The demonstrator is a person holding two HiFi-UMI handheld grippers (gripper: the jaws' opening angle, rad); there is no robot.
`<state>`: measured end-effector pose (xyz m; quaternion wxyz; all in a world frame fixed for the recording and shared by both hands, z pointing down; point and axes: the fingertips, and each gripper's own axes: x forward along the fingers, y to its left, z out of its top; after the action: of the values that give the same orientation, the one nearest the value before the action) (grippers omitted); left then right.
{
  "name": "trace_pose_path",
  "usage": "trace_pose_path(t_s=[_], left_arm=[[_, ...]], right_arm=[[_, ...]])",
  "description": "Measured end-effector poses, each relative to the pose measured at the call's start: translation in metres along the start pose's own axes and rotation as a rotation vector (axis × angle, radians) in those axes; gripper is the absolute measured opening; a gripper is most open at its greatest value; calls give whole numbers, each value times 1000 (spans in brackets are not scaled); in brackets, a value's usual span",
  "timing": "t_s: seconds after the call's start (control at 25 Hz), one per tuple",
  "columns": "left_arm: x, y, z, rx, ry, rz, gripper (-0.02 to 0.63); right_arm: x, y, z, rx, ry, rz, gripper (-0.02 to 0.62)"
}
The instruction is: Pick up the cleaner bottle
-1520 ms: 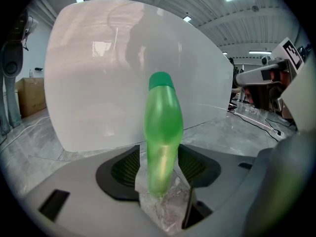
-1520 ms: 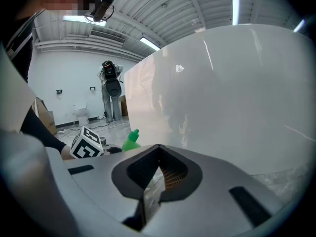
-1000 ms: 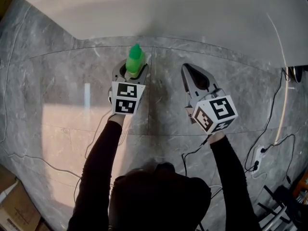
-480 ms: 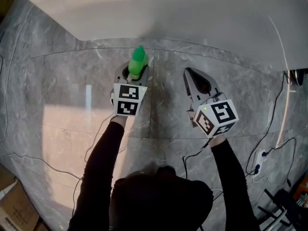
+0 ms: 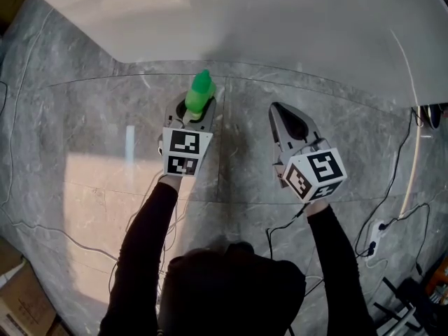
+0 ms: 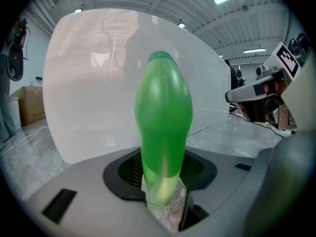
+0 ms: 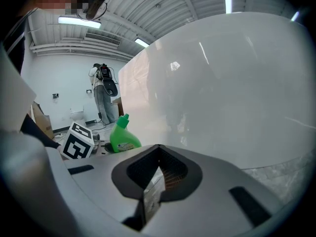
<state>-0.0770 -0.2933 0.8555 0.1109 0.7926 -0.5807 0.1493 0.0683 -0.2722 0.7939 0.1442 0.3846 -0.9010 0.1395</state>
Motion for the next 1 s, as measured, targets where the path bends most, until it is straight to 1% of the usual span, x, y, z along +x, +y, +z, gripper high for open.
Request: trace_pose_path(t_s=[0.12,0.2,0.48,0.72,1.0], left_arm=[[-11,2,22,1,-12,4,184],[-22,3,42,7,-14,3,184],[-62,0,121,2,-11,-7,184],[-100,-4,206,8,-15,-18,184],[-151,-9,317,10,-15,-23,184]], right_arm=[[-6,7,14,6,4,4,2],[-13,12,30,11,4,6,2],[-49,27,106,22,-2,0,0],[-89,37,184,42,-7,-26,1],[-141,56,293,65,-20,-33,0]])
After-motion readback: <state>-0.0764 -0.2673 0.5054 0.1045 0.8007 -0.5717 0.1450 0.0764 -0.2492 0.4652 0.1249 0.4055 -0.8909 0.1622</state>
